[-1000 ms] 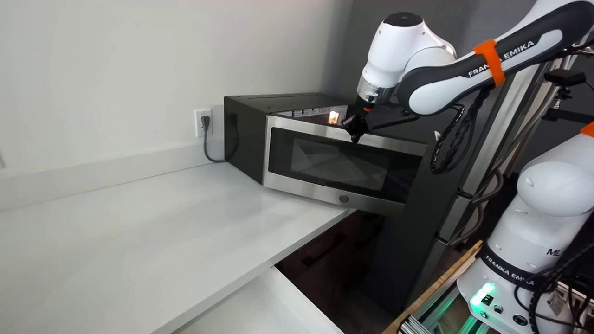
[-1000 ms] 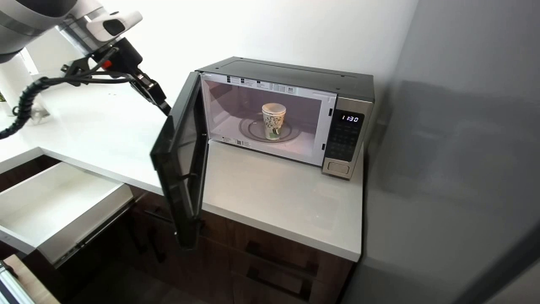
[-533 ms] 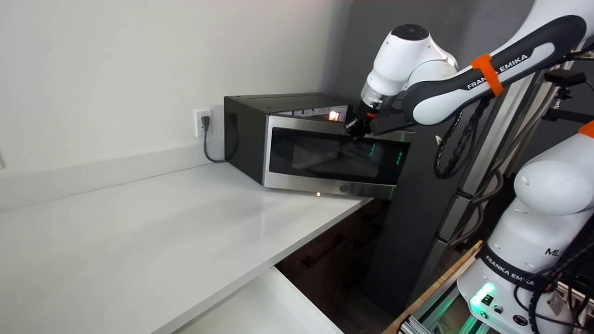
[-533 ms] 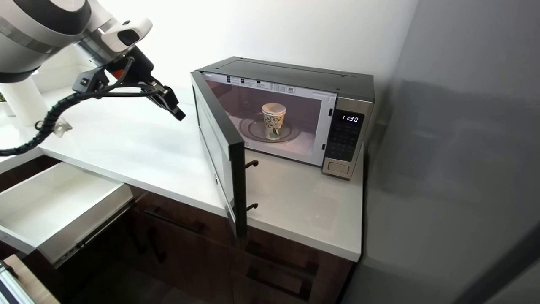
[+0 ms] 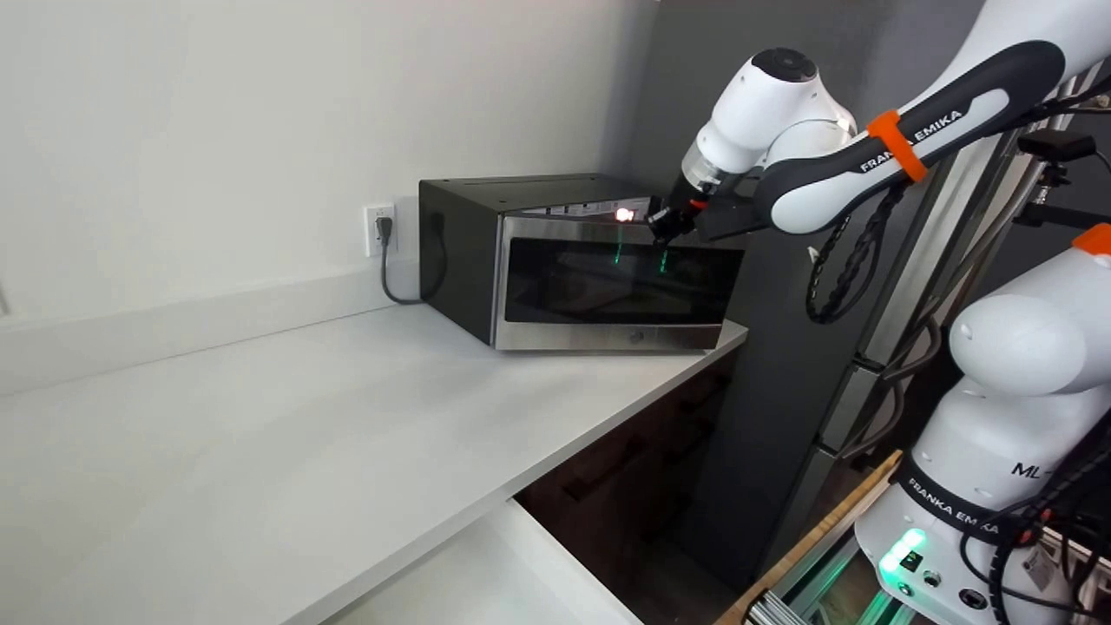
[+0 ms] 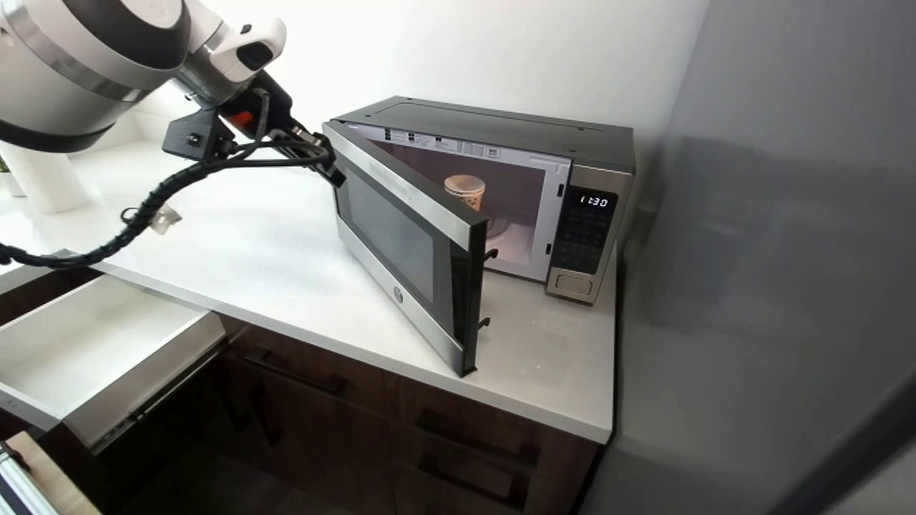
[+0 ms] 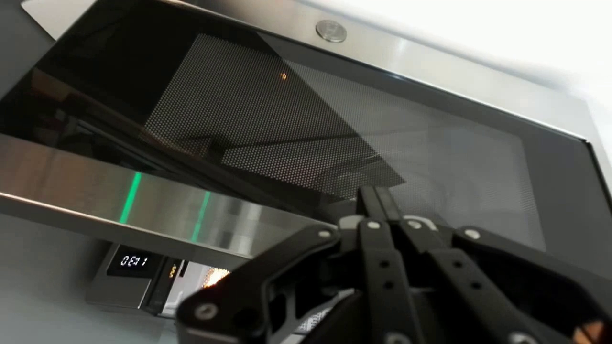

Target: Close the microwave door

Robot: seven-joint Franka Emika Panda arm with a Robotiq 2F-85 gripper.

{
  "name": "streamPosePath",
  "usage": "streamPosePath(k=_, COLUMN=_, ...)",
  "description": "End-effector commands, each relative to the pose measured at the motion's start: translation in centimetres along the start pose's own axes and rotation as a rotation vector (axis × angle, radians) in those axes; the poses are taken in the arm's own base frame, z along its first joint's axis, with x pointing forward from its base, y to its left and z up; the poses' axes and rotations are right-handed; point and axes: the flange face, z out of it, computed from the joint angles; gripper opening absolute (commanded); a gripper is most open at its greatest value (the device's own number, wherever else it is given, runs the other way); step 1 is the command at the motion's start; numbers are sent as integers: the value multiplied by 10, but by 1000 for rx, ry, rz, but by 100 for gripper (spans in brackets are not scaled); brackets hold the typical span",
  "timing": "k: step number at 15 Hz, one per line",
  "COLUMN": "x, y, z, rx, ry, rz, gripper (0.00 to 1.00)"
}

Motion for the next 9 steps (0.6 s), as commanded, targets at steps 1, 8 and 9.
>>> streamPosePath(k=1, x=16, y=27, z=23, rx=15, ry=30, rz=-46, gripper=0)
streamPosePath(k=8, x=41, y=82, z=64, rx=-6, ry=34, rz=-105, gripper=0)
streamPosePath(k=9, x=43, y=89, z=68, rx=-14, ry=34, rz=-111, gripper=0)
